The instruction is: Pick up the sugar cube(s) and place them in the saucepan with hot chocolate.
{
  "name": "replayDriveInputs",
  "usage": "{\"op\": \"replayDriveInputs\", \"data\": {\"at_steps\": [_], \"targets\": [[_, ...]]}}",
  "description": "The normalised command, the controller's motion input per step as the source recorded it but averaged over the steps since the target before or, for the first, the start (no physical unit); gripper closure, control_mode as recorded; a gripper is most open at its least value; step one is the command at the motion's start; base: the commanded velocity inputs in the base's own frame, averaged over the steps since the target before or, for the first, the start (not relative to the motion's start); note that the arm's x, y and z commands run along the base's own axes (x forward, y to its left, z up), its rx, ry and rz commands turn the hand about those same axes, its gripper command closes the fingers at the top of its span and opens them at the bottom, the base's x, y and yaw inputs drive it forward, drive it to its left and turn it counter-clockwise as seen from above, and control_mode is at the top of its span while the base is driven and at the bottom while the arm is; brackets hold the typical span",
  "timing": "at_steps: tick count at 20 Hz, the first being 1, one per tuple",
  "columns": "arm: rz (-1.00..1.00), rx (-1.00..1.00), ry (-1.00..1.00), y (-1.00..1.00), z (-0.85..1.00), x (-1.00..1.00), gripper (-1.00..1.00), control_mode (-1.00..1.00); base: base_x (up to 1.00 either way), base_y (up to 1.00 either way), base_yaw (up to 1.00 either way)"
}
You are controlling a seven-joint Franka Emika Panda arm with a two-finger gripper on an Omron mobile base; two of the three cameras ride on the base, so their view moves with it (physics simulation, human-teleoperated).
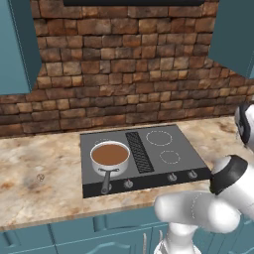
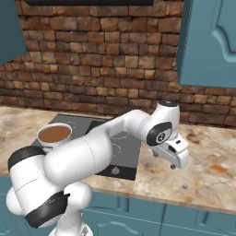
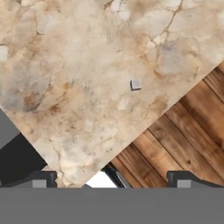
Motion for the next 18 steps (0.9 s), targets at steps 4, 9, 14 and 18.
{"op": "replayDriveInputs", "data": {"at_steps": [4, 9, 14, 18], "targets": [[-0.02, 0.00, 0.03, -0.33, -0.31, 0.03, -1.00, -1.00, 0.00, 0.00, 0.00], [0.02, 0.01, 0.00, -0.45, -0.37, 0.01, -1.00, -1.00, 0.00, 0.00, 0.00], [0.04, 0.03, 0.01, -0.49, -0.38, 0.07, -1.00, -1.00, 0.00, 0.00, 0.00], [0.07, 0.06, 0.00, -0.18, -0.20, 0.11, -1.00, -1.00, 0.00, 0.00, 0.00]]}}
